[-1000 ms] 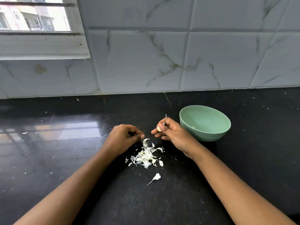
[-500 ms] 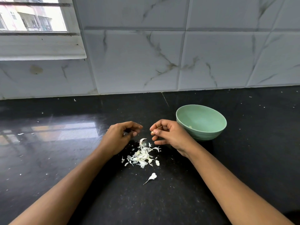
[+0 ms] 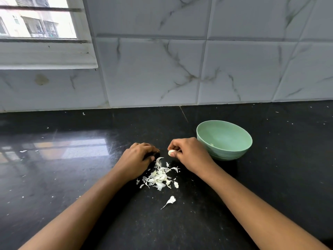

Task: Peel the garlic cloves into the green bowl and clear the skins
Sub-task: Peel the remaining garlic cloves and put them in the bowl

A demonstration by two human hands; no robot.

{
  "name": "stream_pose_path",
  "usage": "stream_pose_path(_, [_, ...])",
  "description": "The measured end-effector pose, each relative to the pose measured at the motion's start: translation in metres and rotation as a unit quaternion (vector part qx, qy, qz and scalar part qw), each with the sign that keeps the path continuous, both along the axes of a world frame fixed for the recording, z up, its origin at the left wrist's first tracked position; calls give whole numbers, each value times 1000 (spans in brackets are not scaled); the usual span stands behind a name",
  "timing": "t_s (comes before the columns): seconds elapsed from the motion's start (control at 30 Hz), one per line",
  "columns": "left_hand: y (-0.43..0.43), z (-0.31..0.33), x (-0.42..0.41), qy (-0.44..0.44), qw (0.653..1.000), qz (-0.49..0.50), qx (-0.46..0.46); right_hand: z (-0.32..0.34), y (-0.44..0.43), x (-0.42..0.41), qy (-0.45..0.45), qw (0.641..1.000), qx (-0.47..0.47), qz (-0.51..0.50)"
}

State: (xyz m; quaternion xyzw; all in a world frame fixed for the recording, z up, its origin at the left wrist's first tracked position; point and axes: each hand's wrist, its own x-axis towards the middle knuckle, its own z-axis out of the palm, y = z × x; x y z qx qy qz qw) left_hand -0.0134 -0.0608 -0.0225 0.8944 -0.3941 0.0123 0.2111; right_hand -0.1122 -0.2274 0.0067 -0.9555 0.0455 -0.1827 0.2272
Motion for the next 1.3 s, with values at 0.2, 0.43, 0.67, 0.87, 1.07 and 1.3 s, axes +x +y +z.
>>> stream_pose_path(0.2, [-1,1,3,-9,1000,-3,8,1,8,8,-1,993,-117,11])
stream_pose_path(0.43, [-1,0,2,-11,1000,-2,17,1,3,17,5,995,-95,14])
stream_pose_path(0.67, [0,1,2,-14,1000,2,19,1,9,19,43,995,-88,21])
stream_pose_path(0.87, [-1,2,4,-9,1000,-2,20,1,3,21,40,996,-73,6])
stream_pose_path(1.07, [0,-2,6,-7,1000,-4,13,3,3,22,23,998,-64,0])
stream_pose_path(1.3, [0,-3,6,-9,1000,-3,13,2,6,27,25,998,-59,6])
